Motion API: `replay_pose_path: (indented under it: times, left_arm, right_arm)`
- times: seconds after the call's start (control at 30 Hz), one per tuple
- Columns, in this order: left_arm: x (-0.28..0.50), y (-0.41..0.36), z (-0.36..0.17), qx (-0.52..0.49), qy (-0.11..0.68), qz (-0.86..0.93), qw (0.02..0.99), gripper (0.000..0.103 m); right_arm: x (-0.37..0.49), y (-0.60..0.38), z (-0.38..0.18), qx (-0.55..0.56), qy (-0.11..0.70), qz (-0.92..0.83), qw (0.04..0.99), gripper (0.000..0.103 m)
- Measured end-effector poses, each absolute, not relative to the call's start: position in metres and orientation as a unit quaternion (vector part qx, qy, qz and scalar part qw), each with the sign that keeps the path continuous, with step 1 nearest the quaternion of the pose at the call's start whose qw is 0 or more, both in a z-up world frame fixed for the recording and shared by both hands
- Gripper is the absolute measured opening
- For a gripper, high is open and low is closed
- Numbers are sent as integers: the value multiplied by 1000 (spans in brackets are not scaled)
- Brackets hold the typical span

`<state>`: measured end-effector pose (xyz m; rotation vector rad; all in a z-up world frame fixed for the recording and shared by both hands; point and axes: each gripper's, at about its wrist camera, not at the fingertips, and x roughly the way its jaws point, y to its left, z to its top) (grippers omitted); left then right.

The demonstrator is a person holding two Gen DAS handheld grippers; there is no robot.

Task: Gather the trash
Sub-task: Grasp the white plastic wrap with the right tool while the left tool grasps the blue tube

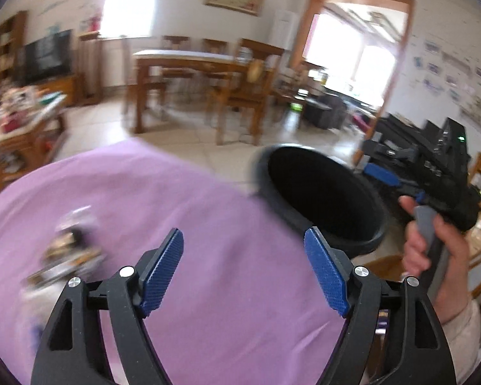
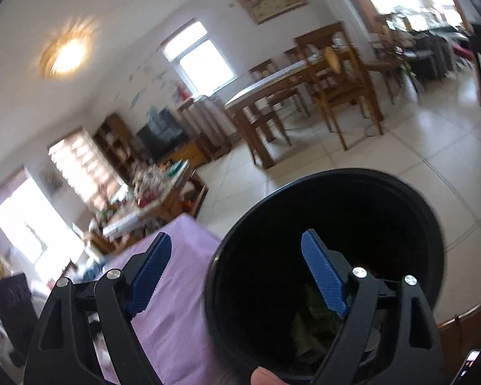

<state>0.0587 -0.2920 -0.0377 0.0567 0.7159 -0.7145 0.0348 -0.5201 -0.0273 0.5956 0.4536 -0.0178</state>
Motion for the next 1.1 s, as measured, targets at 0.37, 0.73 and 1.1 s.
replay_pose_path:
  times: [0.37,0.73,1.1]
  left_arm:
    - [87,-132,-78,63,438,-221,869,42]
    - [105,-135,-93,114,425,-253,862,37]
    - [115,-124,-91,91,429,-247,864,9]
  right_arm:
    - [86,-322,-28,126,337,191,913,76]
    - [136,-198,-43,-5,407,219,887,55]
    - [139,-198,-56,10,434,217,874,15]
